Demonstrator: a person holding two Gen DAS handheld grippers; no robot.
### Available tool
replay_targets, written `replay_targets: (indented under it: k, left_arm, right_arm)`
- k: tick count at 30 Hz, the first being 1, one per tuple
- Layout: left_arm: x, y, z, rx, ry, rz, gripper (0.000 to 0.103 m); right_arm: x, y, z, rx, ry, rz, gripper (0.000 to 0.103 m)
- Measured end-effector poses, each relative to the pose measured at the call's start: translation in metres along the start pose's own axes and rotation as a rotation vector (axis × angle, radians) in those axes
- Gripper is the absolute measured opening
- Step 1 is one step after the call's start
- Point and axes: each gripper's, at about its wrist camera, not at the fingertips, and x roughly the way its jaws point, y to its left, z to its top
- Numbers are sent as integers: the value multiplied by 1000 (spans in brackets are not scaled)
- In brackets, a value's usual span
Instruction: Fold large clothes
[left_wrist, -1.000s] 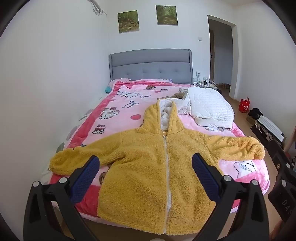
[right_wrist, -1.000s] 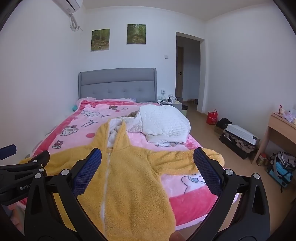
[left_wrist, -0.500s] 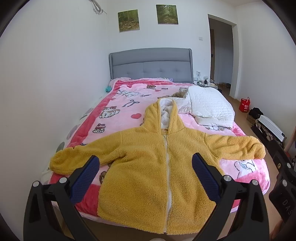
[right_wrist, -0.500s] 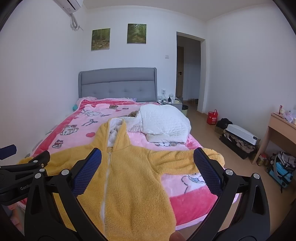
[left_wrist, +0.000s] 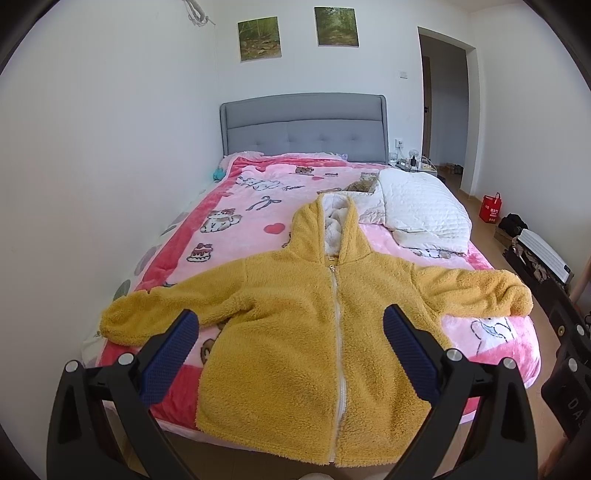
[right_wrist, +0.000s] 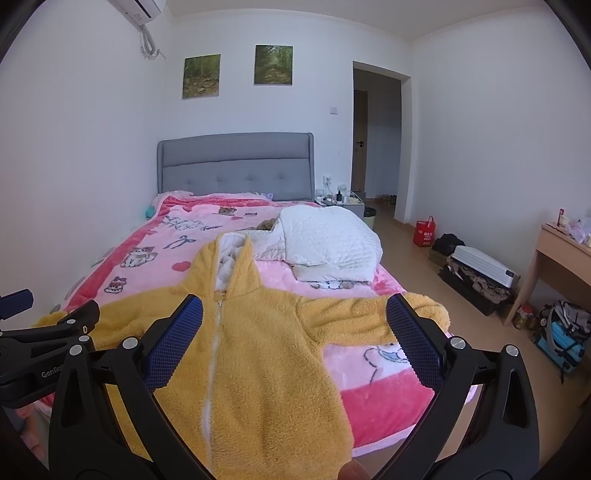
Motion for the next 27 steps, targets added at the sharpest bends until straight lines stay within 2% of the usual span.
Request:
replay_targets:
  k: [10, 16, 25, 27]
  left_arm:
    - [2, 2, -3, -8, 11, 10, 98]
    - [11, -1, -1, -2, 21, 2, 98]
    - [47, -21, 4, -5, 62, -7, 98]
    - [57, -33, 6, 4, 67, -6, 98]
  right_arm:
    - [2, 0, -2, 2, 28, 19, 95]
    - [11, -2, -6, 9, 48, 2, 95]
    - [50, -16, -14, -13, 90, -36, 95]
    - [68, -27, -17, -4, 119, -10, 95]
